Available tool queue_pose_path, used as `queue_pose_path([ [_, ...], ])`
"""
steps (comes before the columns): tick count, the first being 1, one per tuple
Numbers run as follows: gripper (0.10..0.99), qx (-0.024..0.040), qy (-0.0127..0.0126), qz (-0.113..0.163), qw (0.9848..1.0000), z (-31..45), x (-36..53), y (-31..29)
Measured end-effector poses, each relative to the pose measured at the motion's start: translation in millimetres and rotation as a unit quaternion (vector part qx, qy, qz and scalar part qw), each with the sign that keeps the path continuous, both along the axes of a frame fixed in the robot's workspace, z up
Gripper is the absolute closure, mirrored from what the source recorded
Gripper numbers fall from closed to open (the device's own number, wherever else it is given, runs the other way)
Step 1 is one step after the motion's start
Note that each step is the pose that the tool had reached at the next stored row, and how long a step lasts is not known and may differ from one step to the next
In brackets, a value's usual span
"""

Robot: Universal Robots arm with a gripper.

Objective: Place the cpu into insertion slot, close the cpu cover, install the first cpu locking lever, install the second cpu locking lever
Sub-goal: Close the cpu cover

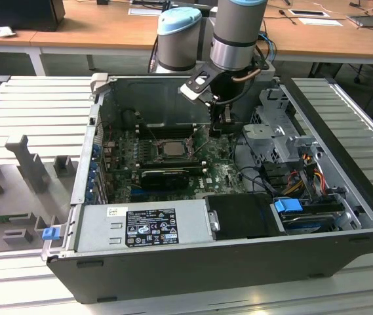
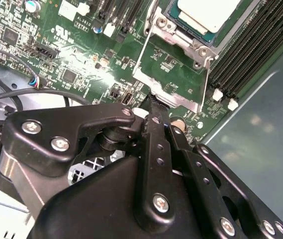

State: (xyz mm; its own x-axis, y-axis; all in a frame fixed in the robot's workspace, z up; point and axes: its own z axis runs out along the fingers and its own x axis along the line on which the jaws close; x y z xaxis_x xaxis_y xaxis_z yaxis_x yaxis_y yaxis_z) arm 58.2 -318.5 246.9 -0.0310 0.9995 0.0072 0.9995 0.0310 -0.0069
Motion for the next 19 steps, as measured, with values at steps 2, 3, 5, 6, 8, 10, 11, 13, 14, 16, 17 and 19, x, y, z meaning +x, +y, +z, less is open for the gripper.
queue_pose_path([
  [2,0.98,0.0,0.0,0.0,1.0,0.0,-0.5,0.0],
  [3,0.98,0.0001,0.0,0.0,1.0,0.0,-0.6,0.0],
  [5,0.98,0.0,0.0,0.0,1.0,0.0,-1.8,0.1],
  [6,0.98,0.0,0.0,0.0,1.0,0.0,-3.6,0.1],
  [8,0.98,0.0,0.0,0.0,1.0,0.0,-6.4,0.0],
  [10,0.98,0.0,0.0,0.0,1.0,0.0,-9.3,0.0],
  [11,0.98,0.0,0.0,0.0,1.0,0.0,-12.7,0.0],
  [13,0.98,0.0,0.0,0.0,1.0,0.0,-16.9,0.0],
  [14,0.98,0.0,0.0,0.0,1.0,0.0,-18.5,0.0],
  [16,0.98,0.0,0.0,0.0,1.0,0.0,-22.1,0.0],
  [17,0.98,0.0,0.0,0.0,1.0,0.0,-24.7,0.0],
  [19,0.98,0.0,0.0,0.0,1.0,0.0,-26.3,0.0],
])
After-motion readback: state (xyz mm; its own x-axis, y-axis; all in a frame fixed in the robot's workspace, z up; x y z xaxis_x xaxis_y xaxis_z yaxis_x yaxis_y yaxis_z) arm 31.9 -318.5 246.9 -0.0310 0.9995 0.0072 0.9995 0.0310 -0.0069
